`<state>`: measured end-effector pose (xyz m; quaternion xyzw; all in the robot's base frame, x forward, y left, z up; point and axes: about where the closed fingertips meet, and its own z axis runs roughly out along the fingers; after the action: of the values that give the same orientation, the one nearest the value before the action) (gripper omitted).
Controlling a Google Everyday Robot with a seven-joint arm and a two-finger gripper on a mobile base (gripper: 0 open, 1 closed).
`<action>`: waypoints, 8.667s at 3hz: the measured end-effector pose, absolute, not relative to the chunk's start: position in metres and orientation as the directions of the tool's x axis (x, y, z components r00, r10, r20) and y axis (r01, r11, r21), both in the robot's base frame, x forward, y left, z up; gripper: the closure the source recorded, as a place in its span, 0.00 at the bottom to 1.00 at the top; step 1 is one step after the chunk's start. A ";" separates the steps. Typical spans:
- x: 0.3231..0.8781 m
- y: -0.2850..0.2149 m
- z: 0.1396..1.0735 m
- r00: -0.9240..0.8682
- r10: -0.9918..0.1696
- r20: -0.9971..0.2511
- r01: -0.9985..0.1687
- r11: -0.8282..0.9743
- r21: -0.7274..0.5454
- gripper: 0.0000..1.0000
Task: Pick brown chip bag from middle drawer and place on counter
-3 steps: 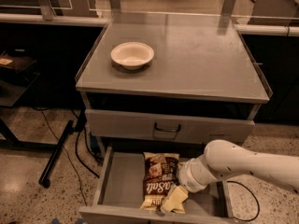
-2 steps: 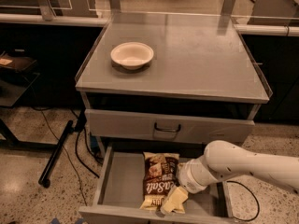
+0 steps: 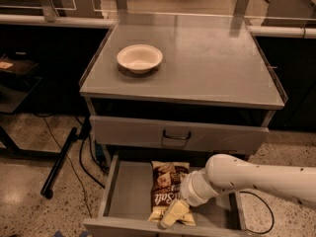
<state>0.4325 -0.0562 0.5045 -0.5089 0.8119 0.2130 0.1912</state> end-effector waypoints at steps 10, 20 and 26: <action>0.492 -0.071 0.402 -0.351 -0.801 -0.484 -0.918 0.397 0.008 0.00; 0.483 -0.077 0.417 -0.331 -0.810 -0.484 -0.921 0.390 -0.023 1.00; 0.413 -0.196 0.603 -0.488 -0.756 -0.435 -0.789 0.596 -0.151 1.00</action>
Offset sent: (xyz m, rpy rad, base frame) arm 0.0691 0.0175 -0.0351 0.0041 -0.0716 -0.0504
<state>0.4125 -0.1961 0.6027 -0.4480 0.8620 0.0344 0.2346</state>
